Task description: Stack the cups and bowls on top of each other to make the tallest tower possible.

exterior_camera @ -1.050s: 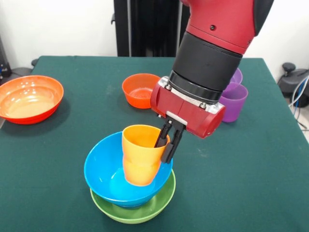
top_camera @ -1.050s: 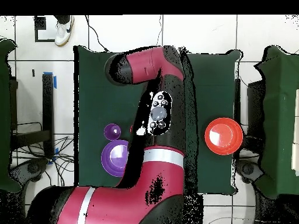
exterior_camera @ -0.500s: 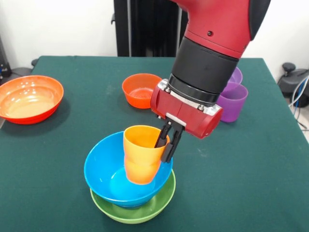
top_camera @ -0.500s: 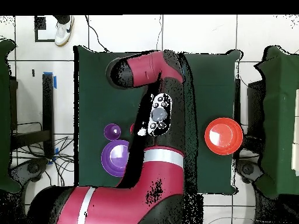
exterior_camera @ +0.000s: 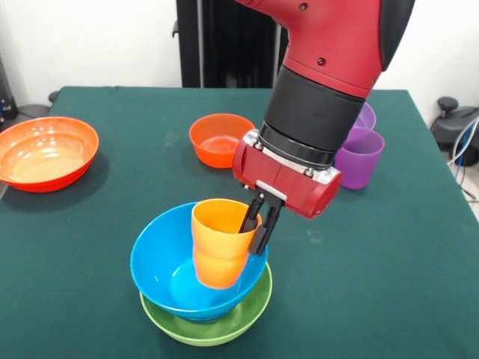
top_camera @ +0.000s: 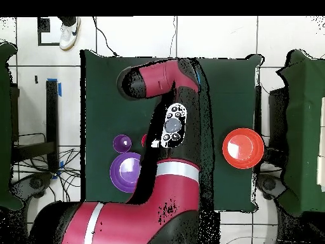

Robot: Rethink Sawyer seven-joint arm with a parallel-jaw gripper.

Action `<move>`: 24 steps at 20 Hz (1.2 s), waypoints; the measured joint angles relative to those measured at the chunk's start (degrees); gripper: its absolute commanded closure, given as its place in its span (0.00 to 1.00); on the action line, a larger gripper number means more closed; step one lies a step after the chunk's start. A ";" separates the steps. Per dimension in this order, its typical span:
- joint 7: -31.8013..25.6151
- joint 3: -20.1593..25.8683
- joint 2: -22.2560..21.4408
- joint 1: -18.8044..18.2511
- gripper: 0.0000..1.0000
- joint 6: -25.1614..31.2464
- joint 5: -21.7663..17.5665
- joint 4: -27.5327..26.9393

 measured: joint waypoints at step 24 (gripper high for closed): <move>0.00 -0.21 -0.30 0.14 1.00 -0.21 0.14 4.16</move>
